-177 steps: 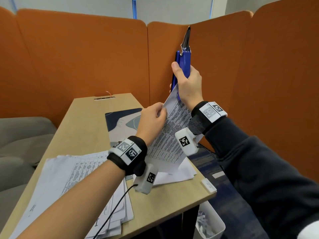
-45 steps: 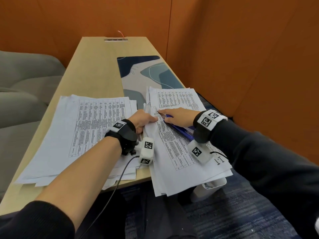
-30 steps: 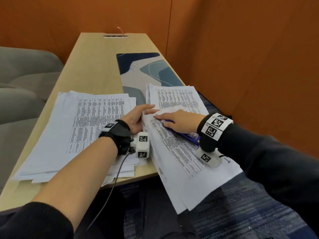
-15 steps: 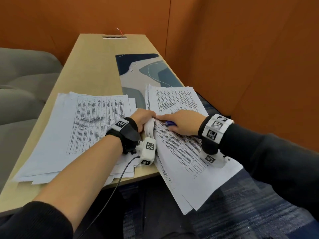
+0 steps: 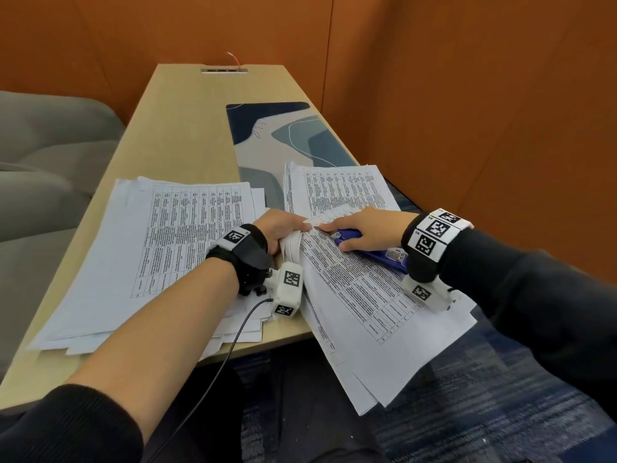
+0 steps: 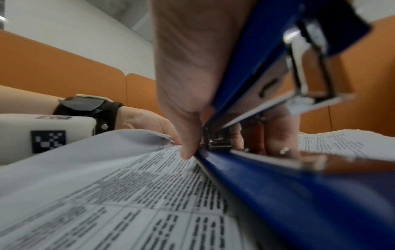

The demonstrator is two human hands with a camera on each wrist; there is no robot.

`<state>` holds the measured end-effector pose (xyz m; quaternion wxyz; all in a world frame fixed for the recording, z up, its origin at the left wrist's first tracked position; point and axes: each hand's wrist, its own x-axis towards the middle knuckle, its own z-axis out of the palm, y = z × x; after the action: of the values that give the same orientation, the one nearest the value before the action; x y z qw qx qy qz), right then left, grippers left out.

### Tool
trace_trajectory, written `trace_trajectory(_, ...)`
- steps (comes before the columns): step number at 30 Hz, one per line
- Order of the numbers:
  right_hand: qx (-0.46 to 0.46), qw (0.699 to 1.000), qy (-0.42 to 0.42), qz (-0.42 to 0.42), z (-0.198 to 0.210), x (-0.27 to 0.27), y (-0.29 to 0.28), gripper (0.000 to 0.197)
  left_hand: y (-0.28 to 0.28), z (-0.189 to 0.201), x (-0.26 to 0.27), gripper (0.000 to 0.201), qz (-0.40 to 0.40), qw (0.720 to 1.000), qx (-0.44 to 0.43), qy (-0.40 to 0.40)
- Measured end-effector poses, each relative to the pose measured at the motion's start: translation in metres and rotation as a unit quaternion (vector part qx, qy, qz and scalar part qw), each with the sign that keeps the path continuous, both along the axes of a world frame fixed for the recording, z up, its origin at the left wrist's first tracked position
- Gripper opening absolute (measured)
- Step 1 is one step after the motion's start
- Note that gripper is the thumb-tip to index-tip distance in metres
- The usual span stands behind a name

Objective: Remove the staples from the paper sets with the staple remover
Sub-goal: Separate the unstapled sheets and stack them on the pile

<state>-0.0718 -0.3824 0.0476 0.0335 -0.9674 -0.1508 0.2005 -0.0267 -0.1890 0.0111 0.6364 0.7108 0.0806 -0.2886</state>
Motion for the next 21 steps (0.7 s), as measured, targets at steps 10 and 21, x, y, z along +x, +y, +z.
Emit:
trace_trajectory(10, -0.024, 0.999, -0.035, 0.006, 0.000, -0.003, 0.028, 0.055, 0.001, -0.006, 0.008, 0.029, -0.035, 0.999, 0.016, -0.020)
trace_trajectory(21, 0.108, 0.988, 0.098, -0.044, 0.006, 0.019, 0.011, 0.044, 0.003, -0.010, 0.009, 0.016, -0.053, 0.994, 0.042, -0.083)
